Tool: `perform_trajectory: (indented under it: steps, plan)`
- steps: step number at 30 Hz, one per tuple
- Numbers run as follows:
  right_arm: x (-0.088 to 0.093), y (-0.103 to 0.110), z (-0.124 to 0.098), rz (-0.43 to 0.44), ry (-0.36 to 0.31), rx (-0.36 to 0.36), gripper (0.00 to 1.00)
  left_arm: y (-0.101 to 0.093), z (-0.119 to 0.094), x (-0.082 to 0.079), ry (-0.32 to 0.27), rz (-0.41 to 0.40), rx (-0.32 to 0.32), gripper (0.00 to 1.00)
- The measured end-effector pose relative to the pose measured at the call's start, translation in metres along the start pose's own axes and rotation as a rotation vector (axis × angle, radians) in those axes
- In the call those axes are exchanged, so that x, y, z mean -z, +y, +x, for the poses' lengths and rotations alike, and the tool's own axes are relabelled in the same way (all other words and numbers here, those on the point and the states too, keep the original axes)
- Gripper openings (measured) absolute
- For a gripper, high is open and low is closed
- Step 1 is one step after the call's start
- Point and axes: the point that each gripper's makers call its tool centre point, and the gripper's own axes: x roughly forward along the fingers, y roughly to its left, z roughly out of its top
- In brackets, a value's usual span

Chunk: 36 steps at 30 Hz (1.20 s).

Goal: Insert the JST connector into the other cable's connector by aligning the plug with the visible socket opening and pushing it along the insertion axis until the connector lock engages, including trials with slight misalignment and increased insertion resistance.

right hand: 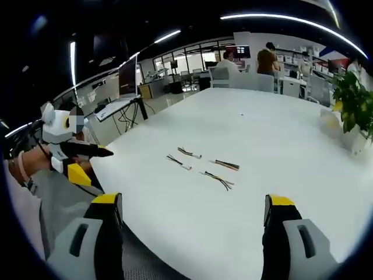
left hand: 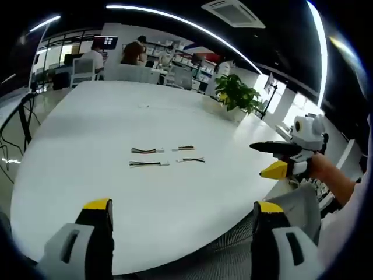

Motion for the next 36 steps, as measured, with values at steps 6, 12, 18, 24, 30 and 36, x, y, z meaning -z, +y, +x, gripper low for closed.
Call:
perform_trajectory:
  steps: [6, 12, 18, 24, 30, 36]
  plan:
    - [-0.002, -0.002, -0.001, 0.011, -0.007, -0.002, 1.0, -0.002, 0.002, -0.003, -0.013, 0.0, 0.003, 0.99]
    - [-0.005, -0.004, 0.003, 0.019, -0.008, -0.003, 1.0, -0.001, 0.003, -0.005, -0.003, 0.014, 0.002, 0.99]
    - [-0.006, -0.001, 0.005, 0.018, -0.01, -0.01, 1.0, 0.003, 0.002, -0.011, -0.025, -0.002, -0.013, 0.99]
    - [-0.005, 0.001, 0.004, 0.019, -0.007, -0.02, 1.0, 0.005, 0.002, -0.013, -0.028, 0.014, -0.029, 0.99]
    - [-0.006, -0.003, 0.001, 0.027, -0.016, -0.006, 1.0, 0.002, 0.004, -0.012, -0.014, 0.032, -0.015, 0.99]
    - [-0.002, -0.004, 0.001, 0.037, -0.008, -0.003, 1.0, 0.001, 0.004, -0.01, -0.011, 0.028, -0.01, 0.99]
